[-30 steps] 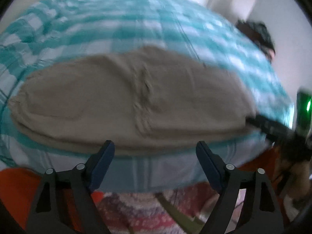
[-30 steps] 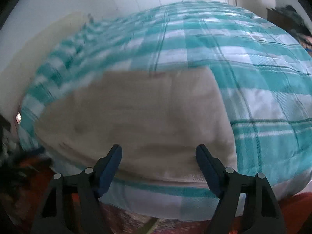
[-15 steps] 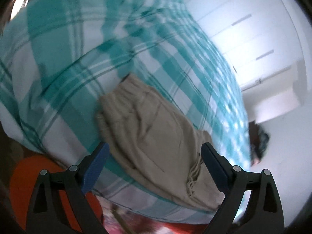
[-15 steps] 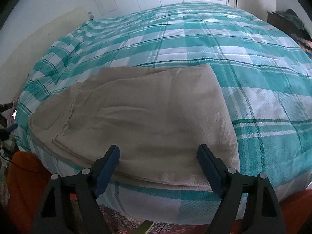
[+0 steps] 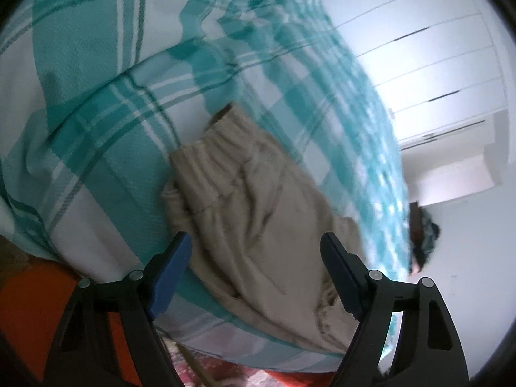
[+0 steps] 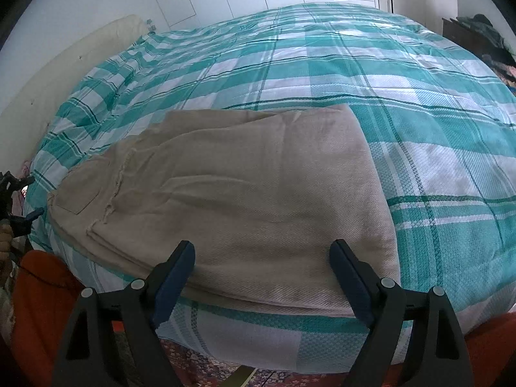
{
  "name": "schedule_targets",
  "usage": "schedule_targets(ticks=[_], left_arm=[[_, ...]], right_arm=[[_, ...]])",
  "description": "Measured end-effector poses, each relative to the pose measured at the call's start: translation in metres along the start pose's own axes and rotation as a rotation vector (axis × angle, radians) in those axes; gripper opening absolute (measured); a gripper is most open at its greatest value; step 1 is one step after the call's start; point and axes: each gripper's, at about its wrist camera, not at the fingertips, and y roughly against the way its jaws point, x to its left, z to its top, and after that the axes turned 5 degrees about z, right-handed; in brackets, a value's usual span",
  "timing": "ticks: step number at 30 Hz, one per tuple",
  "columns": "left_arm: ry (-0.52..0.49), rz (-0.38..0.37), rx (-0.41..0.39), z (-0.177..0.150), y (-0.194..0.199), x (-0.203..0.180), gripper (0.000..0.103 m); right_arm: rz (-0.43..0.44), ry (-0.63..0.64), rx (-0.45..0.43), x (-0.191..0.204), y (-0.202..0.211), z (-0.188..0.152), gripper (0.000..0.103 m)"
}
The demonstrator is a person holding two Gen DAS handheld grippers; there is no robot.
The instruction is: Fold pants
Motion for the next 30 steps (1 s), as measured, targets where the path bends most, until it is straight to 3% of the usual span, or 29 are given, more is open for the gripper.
schedule_targets(ticks=[4, 8, 15, 17, 18, 19, 20, 22, 24, 30], left_arm=[[0.003, 0.025, -0.004, 0.000, -0.008, 0.004, 0.082], [0.014, -0.028, -0.039, 0.000, -0.001, 0.009, 0.072], [-0.003, -0.010, 0.005, 0.004, -0.022, 0.006, 0.072], [0.034, -0.013, 0.016, 0.007, -0.029, 0.012, 0.070], [0.067, -0.023, 0.014, 0.009, -0.030, 0.017, 0.066], [0.081, -0.022, 0.009, 0.008, -0.029, 0.020, 0.049], [0.089, -0.002, 0.001, 0.008, -0.027, 0.025, 0.024], [0.112, 0.010, 0.001, 0.008, -0.025, 0.036, 0.009], [0.166, -0.044, 0.007, 0.006, -0.023, 0.049, 0.007], [0.146, -0.044, -0.046, -0.010, 0.003, 0.038, 0.006]], right_arm=[[0.003, -0.002, -0.001, 0.000, 0.000, 0.000, 0.086], [0.001, -0.002, -0.001, 0.000, 0.000, 0.000, 0.086], [0.001, 0.001, 0.000, -0.001, -0.001, 0.000, 0.087], [-0.003, 0.005, 0.000, 0.000, -0.001, -0.001, 0.087], [-0.004, 0.006, 0.000, 0.000, -0.001, -0.001, 0.088], [-0.005, 0.007, 0.001, 0.001, -0.001, -0.001, 0.088], [-0.006, 0.008, 0.001, 0.001, -0.001, 0.000, 0.088], [-0.005, 0.009, 0.001, 0.001, -0.001, -0.001, 0.088], [-0.003, 0.008, -0.001, 0.000, -0.001, -0.001, 0.088], [-0.014, 0.017, 0.003, 0.001, -0.001, -0.002, 0.090]])
